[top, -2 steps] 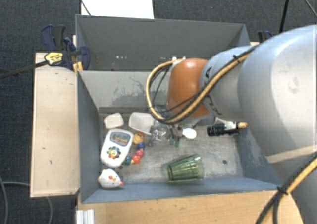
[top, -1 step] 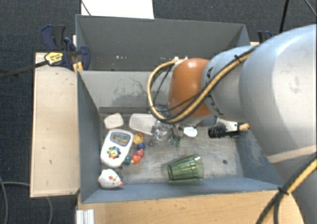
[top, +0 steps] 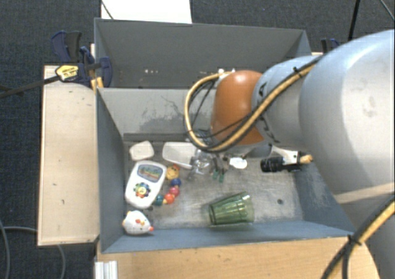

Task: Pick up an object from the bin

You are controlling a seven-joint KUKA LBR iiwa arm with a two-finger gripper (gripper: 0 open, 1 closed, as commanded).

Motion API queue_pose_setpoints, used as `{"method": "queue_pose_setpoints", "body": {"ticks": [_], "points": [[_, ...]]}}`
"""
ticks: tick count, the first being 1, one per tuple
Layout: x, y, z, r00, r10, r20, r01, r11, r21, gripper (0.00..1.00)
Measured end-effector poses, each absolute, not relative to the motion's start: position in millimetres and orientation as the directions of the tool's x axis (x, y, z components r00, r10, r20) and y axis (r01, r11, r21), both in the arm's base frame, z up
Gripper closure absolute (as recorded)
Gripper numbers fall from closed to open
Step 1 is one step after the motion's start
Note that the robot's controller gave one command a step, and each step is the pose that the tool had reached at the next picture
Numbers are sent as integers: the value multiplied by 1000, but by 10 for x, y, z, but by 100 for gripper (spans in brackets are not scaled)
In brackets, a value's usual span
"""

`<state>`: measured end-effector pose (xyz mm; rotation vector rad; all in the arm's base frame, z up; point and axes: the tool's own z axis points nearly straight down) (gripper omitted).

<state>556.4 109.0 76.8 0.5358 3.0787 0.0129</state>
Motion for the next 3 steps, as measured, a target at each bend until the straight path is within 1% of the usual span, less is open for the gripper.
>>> {"method": "queue_pose_setpoints", "body": {"ticks": [1,3], "points": [[5570,1095,916,-946,324,-13,324,946,7,100],[5541,1084,1116,-954,299,-3,299,954,2,100]]}}
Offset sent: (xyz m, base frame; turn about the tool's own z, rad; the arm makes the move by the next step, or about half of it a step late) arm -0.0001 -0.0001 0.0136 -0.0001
